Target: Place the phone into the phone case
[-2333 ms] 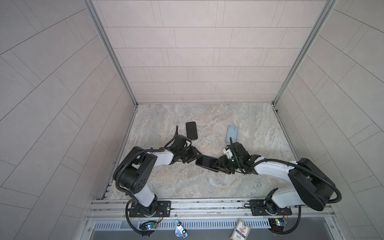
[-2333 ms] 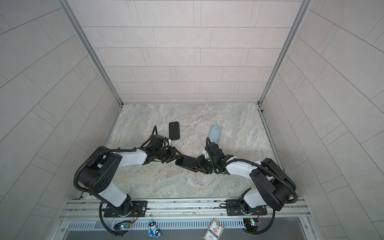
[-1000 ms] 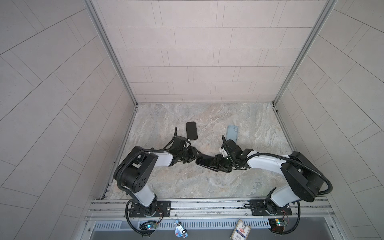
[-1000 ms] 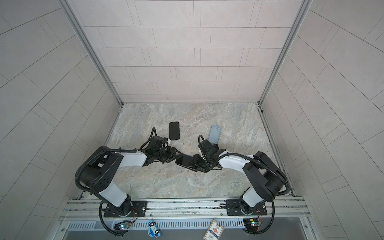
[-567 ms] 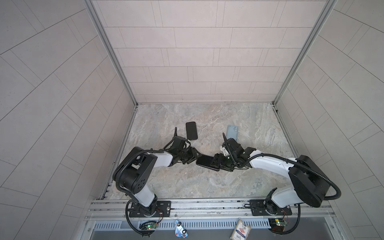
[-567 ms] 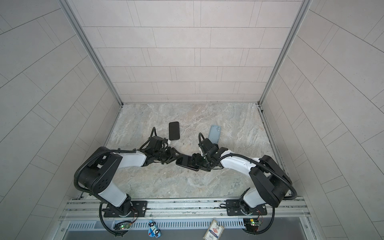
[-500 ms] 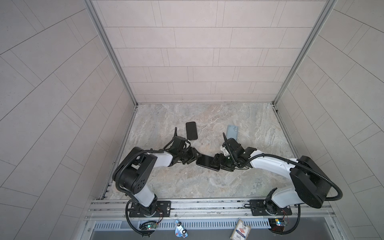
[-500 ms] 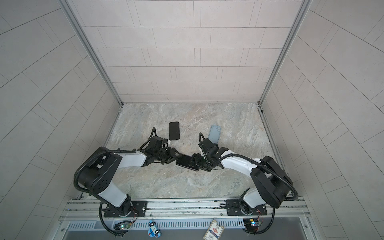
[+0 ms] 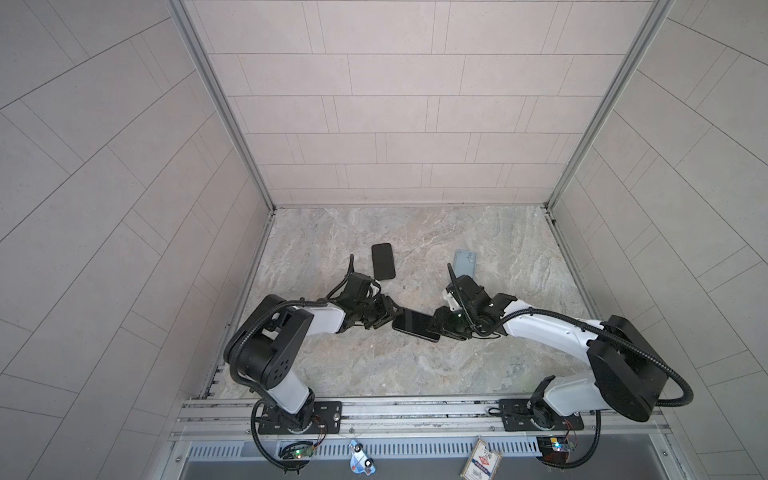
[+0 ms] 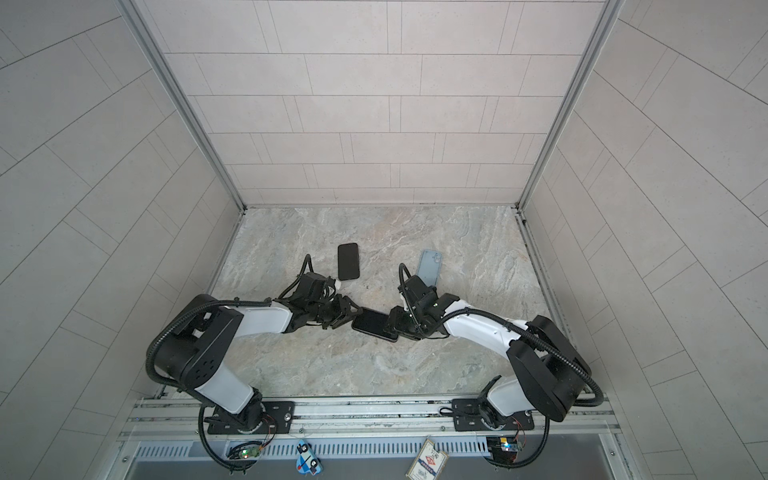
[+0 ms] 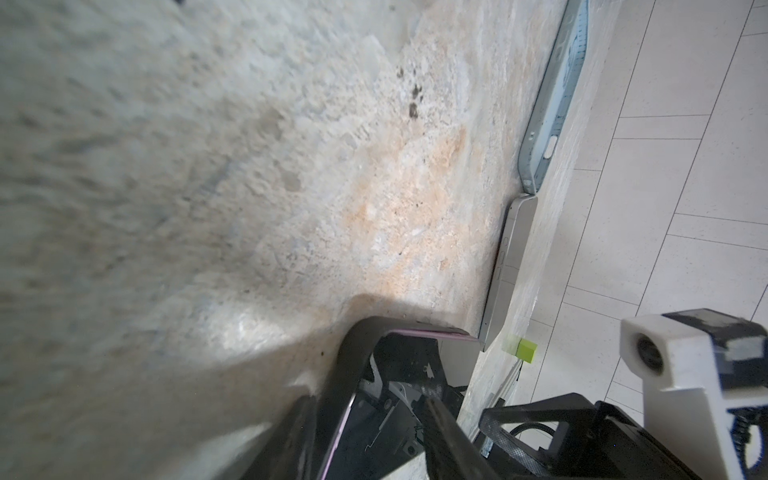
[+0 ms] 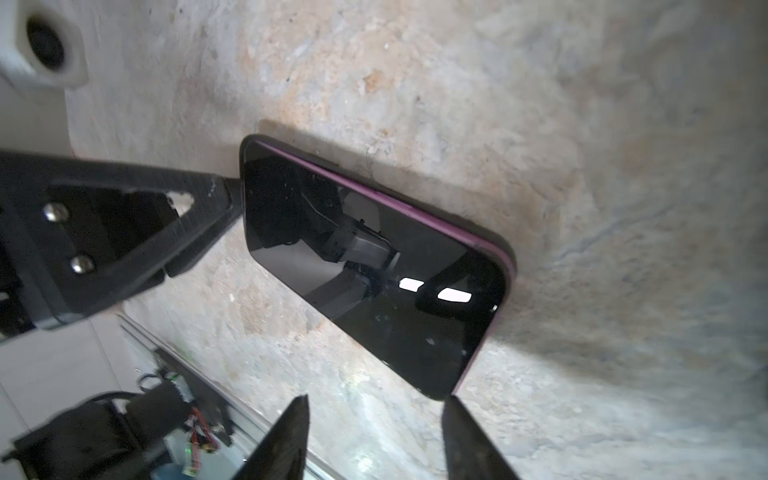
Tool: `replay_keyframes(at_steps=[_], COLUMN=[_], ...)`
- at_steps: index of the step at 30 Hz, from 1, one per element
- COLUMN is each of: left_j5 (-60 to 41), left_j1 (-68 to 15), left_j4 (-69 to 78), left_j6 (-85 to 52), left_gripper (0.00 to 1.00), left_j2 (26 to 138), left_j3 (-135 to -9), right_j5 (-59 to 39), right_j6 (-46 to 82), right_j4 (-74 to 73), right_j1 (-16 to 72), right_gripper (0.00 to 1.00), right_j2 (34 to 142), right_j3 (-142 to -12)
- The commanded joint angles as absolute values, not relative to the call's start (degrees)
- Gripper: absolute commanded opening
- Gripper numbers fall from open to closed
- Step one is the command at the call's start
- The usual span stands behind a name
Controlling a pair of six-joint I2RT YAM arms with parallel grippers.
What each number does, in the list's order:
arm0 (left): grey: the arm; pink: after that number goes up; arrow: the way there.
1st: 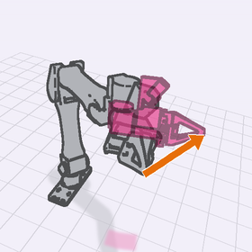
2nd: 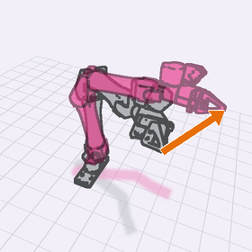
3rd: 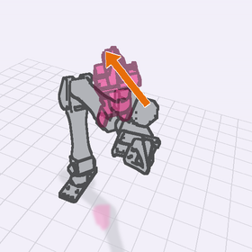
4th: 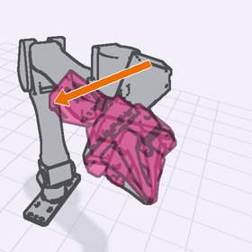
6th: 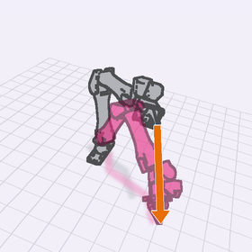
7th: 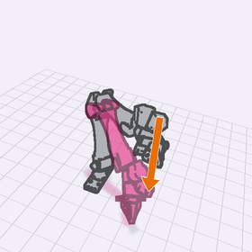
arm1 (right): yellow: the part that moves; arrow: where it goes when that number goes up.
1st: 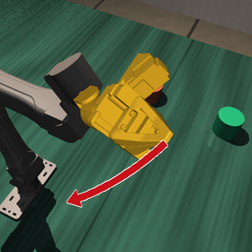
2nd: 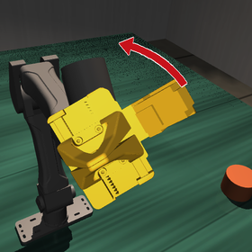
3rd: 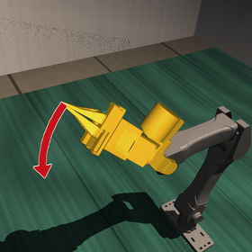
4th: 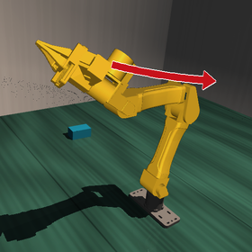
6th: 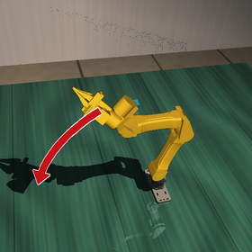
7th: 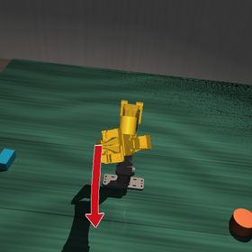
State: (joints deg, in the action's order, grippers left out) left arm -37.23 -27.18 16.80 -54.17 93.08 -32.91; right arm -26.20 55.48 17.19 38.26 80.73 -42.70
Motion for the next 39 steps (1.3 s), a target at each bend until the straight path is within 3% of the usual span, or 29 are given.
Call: replay_keyframes(at_steps=[1,7,19,39], left_j5=[-37.67,-37.28,-36.90,-36.84], left_j1=[-27.94,-29.86,-30.08,-30.10], left_j4=[17.94,20.90,19.69,19.33], left_j6=[-54.96,-56.65,-55.99,-55.97], left_gripper=[0.49,0.49,0.49,0.50], left_j2=[92.07,93.65,93.36,93.38], left_j3=[-31.55,-31.03,-31.73,-32.08], right_j5=[-24.35,-23.63,-15.92,-19.32], right_j6=[55.31,55.57,54.89,60.98], right_j4=[18.49,18.18,25.84,14.46], right_j1=[38.62,38.74,38.50,39.77], right_gripper=[0.40,0.24,0.26,0.18], right_j2=[79.12,78.70,72.68,74.20], right_j3=[-42.62,-41.07,-39.31,-32.87])
